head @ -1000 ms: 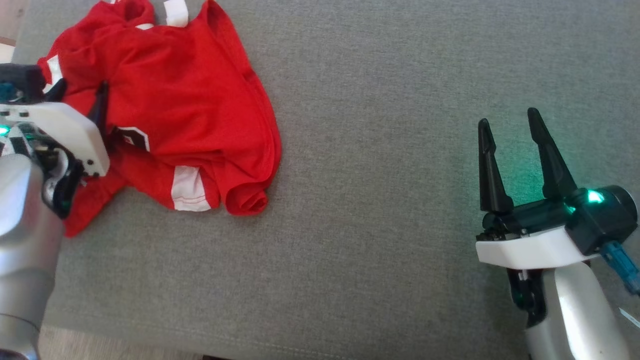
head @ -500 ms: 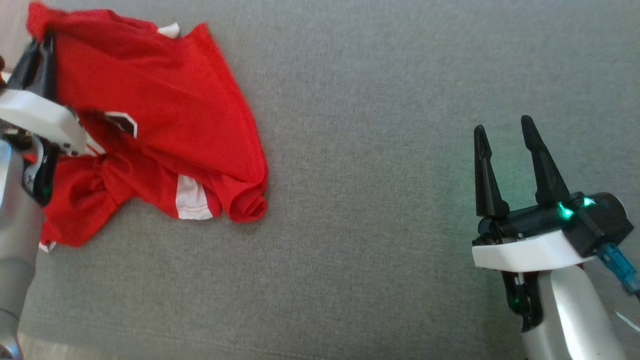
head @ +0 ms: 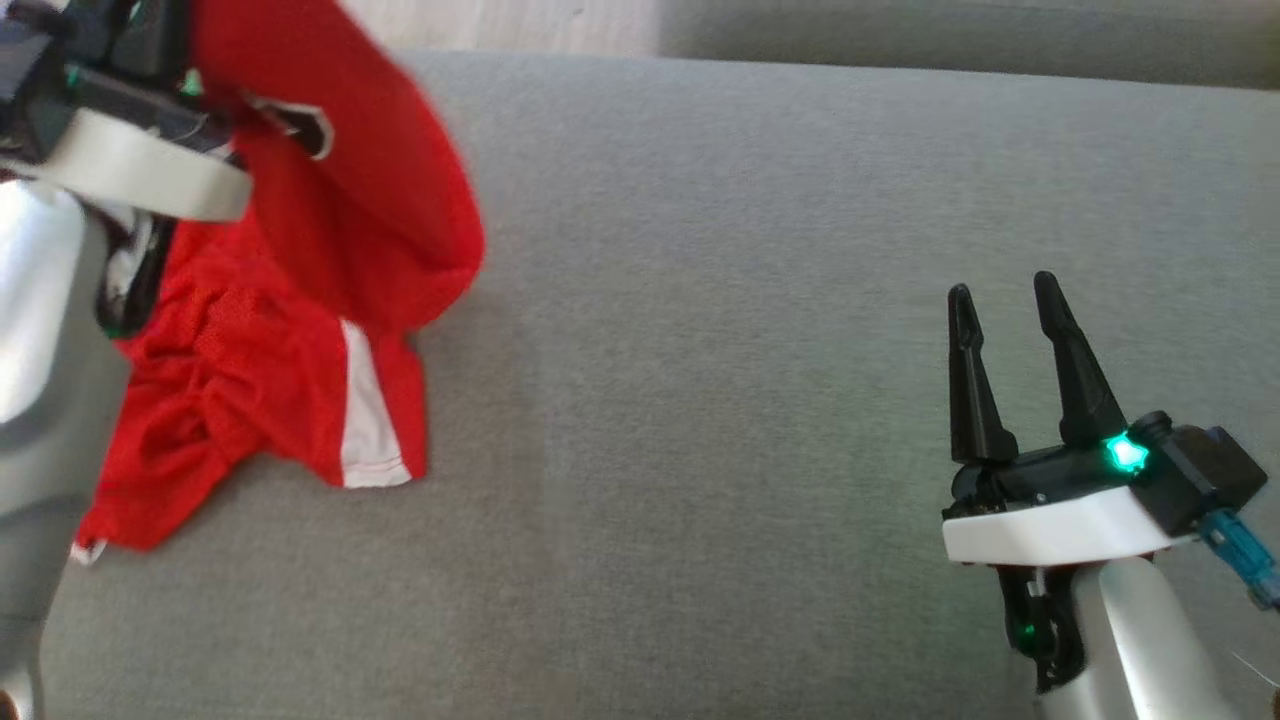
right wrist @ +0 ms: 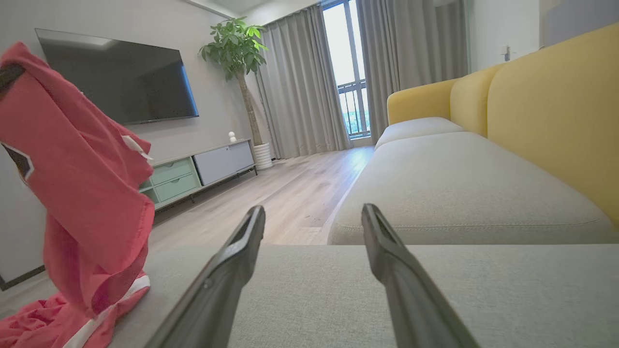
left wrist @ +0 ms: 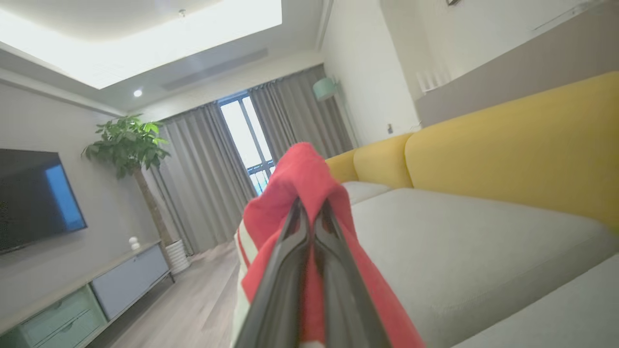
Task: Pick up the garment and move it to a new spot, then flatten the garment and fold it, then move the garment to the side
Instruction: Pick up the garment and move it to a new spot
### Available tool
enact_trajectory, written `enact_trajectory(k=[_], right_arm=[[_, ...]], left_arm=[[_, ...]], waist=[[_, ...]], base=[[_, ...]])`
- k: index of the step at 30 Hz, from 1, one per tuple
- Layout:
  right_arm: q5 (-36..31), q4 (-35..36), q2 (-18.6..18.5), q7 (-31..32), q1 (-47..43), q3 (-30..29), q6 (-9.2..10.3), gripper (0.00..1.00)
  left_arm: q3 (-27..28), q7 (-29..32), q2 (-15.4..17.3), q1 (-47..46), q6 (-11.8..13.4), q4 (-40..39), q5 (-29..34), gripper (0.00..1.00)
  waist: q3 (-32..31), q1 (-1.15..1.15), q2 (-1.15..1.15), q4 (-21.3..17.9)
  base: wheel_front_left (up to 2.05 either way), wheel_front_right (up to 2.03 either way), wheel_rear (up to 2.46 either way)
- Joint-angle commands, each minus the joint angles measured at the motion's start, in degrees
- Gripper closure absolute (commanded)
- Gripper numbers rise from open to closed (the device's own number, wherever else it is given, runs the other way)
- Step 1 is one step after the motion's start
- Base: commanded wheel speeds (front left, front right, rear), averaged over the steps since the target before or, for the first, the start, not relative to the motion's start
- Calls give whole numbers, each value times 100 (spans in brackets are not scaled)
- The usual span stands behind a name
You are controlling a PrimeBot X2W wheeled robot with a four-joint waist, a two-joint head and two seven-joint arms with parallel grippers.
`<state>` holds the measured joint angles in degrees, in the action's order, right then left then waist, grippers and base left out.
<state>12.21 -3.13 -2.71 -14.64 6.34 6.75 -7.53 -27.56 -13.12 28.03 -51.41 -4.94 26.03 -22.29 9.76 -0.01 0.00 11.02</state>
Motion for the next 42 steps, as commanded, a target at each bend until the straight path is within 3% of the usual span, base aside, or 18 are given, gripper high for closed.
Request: enact_trajectory(k=[1,6,14,19,24,25,26,33,42], right_arm=[[47,163,-17,-36,70,153,4,0],[179,151,-17,-36,19,159,4,0],[269,202,-17,-36,62,168,4,0],[373,296,-17,-36,208,234,4,0],[565,401,-17,-36,405,320,4,0],[600,409,-17,-36,444,345,4,0],[635,419,-17,-36,480,362,4,0],[764,486,-17,-36,572,362,4,0],[510,395,-17,-36,413,133,4,0]], left_arm=[[186,46,289,-284,69,-406,41,100],[48,507,194,-177,243,-1541,20,100],[-290,1184,-260,-111,508,-2452,-64,100],[-588,1503,-573,-166,612,-2446,-10,100],[-800,1651,-731,-286,548,-1820,20,100],[-826,1617,-739,-327,512,-1606,35,64],[-843,1552,-757,-380,462,-1366,40,0],[-694,710,-800,-855,384,194,125,0],[-432,-53,-737,-357,335,798,-148,0]], waist=[[-134,1,0,-156],[-295,1,0,-474],[-271,1,0,-1034],[1,1,0,-1530],[407,1,0,-2075],[481,1,0,-2176],[548,1,0,-2264],[763,1,0,-2480],[397,1,0,-1875]], base=[[0,0,0],[0,0,0],[0,0,0],[0,0,0],[0,0,0],[0,0,0],[0,0,0],[0,0,0],[0,0,0]])
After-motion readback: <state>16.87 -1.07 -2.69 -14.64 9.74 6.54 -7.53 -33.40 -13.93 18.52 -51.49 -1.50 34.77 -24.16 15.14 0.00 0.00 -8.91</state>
